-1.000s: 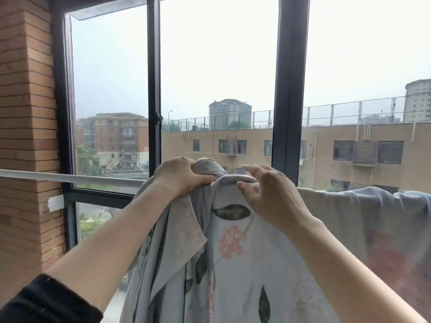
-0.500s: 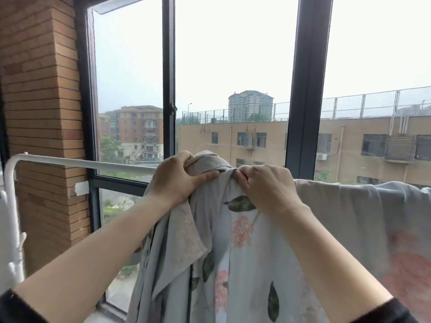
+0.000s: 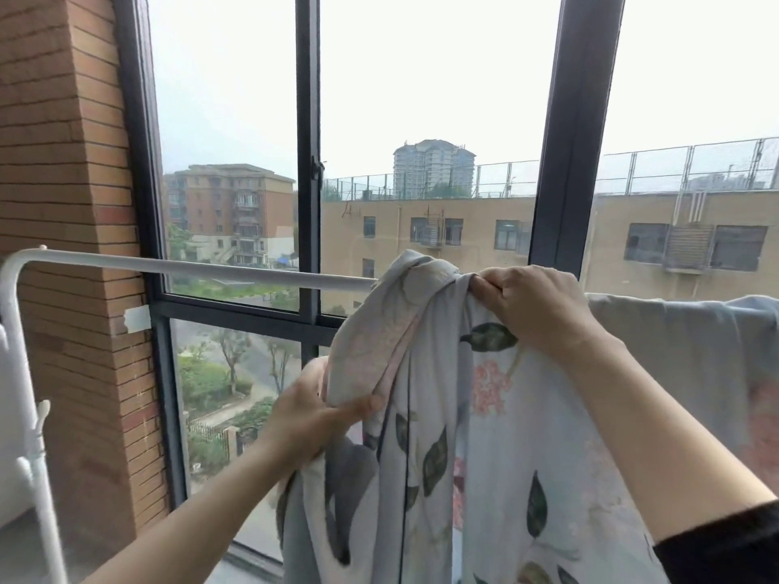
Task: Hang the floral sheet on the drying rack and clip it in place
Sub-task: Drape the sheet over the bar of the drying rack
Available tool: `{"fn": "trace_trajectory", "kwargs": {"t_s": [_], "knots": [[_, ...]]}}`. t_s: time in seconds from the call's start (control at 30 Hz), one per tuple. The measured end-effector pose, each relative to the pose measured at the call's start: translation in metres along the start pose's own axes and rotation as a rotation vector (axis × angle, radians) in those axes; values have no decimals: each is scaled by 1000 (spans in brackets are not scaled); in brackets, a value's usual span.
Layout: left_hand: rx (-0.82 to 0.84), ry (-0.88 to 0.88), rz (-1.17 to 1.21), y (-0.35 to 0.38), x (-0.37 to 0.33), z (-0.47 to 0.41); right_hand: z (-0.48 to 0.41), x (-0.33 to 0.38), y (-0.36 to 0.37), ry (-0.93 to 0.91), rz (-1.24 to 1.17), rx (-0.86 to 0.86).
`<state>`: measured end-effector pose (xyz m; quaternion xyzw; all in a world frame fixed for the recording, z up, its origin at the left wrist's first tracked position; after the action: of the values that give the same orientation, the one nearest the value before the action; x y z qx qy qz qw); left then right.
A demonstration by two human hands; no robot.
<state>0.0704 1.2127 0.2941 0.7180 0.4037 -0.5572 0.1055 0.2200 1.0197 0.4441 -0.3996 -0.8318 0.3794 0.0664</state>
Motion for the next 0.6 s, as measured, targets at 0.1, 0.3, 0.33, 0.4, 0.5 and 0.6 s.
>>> {"fn": "trace_trajectory", "kwargs": {"t_s": [0.1,0.3,0.33,0.4,0.5,0.6], "knots": [[141,-32,151,32,4,0,-1,3,-1,4,-5,1],[372,-115,280,71,-2,11,2,-3,-3,13,-4,-3],[362,-119,286,66,-2,11,2,-6,-3,13,-3,-5],[323,-112,279,53,-2,10,3,-9,-3,11,-5,-11],[249,-91,207,20,-7,9,2,-5,-4,-6,-19,-27],[168,-46,150,-11,-15,5,0,-1,-2,-19,-59,-22]]}}
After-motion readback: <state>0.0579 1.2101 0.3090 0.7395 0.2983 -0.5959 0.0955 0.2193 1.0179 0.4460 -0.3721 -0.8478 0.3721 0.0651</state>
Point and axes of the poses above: each hand's wrist, its own z-axis away from the middle knuckle, its own y-axis out of the palm, x = y × z, the point moved 9 cm from there along -z, towards the middle knuckle, and after that the axes turned 10 degrees about z, right-handed, at the moved point
